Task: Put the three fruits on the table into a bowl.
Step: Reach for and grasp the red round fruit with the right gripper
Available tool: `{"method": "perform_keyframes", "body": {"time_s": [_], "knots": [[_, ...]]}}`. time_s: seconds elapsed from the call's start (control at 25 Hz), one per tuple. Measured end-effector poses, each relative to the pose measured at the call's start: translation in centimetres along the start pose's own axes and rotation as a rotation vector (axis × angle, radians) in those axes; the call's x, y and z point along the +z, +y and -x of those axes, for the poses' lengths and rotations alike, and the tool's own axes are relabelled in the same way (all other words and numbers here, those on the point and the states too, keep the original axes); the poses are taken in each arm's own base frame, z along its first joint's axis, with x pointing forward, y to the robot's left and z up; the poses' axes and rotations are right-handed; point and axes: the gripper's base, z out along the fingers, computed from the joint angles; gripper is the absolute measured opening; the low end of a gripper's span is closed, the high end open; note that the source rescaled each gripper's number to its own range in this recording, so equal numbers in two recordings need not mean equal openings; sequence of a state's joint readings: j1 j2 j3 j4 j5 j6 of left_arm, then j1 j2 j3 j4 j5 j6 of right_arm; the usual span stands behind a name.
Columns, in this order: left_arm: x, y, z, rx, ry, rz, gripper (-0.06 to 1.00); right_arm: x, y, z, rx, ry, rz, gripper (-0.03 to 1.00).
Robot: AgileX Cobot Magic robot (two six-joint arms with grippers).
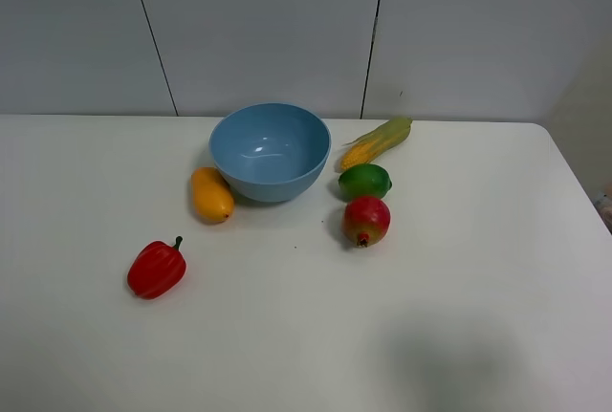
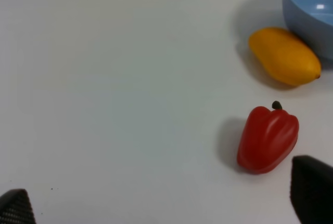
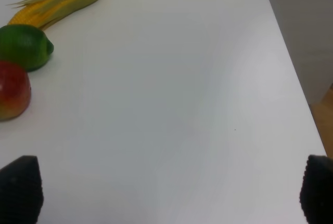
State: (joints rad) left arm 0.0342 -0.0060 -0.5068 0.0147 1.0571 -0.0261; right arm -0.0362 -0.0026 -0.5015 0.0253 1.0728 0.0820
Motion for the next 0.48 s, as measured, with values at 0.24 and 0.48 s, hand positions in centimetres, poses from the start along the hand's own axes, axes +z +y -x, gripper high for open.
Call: {"method": "perform_keyframes", "body": {"time_s": [0.24,0.48], "knots": [[0.0,0.0,0.0,0.0,0.0,0.0,0.99,0.0,0.0,0.0,0.0,0.0,0.0,1.0],[0.0,0.0,0.0,0.0,0.0,0.0,0.99,0.0,0.0,0.0,0.0,0.0,0.0,1.0]]}}
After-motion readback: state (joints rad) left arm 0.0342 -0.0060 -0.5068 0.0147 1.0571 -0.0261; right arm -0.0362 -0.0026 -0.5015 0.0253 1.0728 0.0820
